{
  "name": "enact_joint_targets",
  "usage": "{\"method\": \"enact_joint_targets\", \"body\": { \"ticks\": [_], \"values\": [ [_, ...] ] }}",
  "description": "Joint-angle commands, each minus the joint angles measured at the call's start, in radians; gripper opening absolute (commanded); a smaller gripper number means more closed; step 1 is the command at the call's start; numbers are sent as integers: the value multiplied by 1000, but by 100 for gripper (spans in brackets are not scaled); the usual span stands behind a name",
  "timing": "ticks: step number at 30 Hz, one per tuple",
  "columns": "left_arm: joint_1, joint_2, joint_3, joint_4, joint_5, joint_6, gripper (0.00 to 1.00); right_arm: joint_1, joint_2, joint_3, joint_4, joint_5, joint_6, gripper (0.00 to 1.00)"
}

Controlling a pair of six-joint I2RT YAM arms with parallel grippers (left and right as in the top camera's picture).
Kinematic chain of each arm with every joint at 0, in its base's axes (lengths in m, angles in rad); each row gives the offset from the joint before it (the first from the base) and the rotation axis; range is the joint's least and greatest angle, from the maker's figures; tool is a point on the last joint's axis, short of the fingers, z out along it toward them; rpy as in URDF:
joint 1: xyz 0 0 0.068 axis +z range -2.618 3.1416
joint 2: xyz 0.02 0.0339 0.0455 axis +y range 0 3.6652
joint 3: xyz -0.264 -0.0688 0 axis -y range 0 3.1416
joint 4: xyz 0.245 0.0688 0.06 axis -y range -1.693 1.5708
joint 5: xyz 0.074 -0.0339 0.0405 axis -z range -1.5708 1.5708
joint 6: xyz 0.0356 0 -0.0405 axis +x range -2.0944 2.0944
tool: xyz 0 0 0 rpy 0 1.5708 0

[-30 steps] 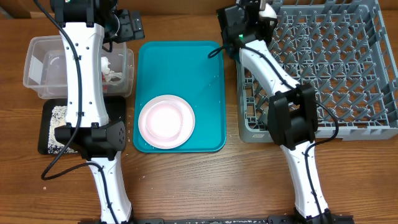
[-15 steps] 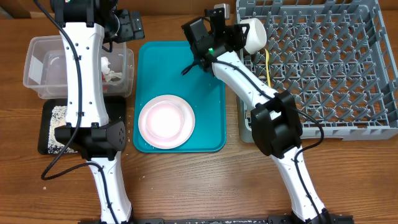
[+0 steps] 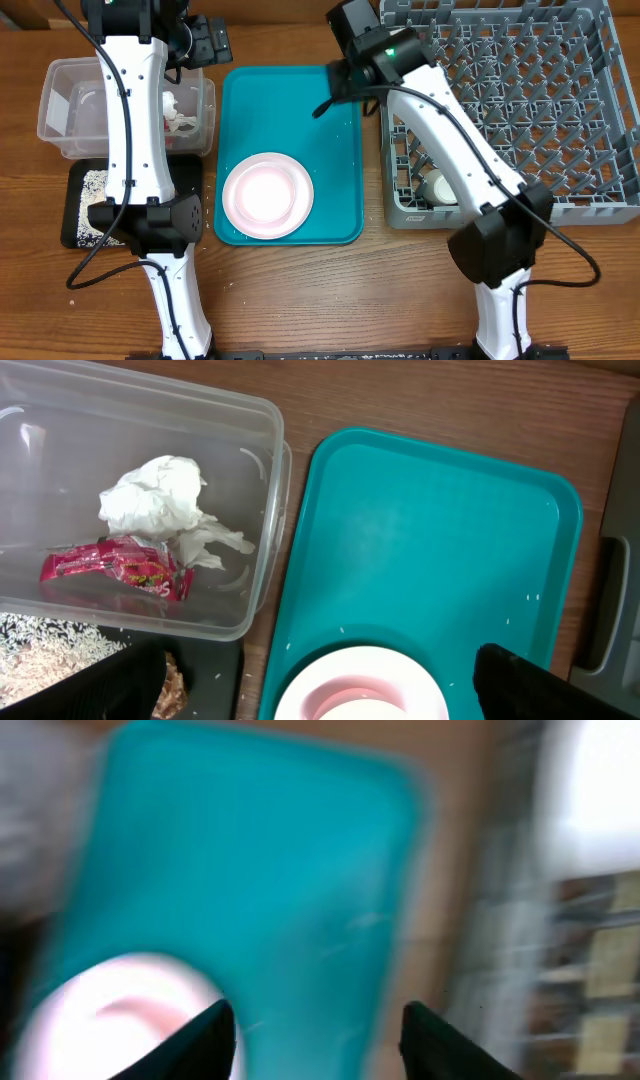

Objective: Sort waste into correct bins and load items into the dishwasher
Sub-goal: 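Reach the right gripper down to the pink bowl on the white plate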

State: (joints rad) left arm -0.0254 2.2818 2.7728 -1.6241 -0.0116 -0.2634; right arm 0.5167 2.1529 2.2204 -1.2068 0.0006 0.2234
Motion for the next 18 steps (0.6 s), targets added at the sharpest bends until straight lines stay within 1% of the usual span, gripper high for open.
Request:
{"method": "enact_joint_targets", "body": {
  "ticks": [1, 4, 7, 9, 10, 15, 18],
  "values": [
    [5, -10, -3, 2, 8, -6, 100, 45, 11, -72, 9, -287, 22, 54],
    [5, -10, -3, 2, 8, -6, 100, 88, 11, -174, 51, -292, 75, 51],
    [5, -10, -3, 2, 8, -6, 100, 126, 11, -279, 99, -292, 141, 41],
    [5, -10, -3, 2, 9, -6, 100, 145, 11, -336, 130, -300, 173, 40],
    [5, -10, -3, 2, 8, -6, 100, 157, 11, -367, 151, -315, 174, 37],
    [5, -10, -3, 2, 8, -6, 100, 196, 11, -410, 185, -324, 175, 34],
    [5, -10, -3, 2, 8, -6, 100, 212, 13, -439, 216, -314, 187, 31]
  ]
}}
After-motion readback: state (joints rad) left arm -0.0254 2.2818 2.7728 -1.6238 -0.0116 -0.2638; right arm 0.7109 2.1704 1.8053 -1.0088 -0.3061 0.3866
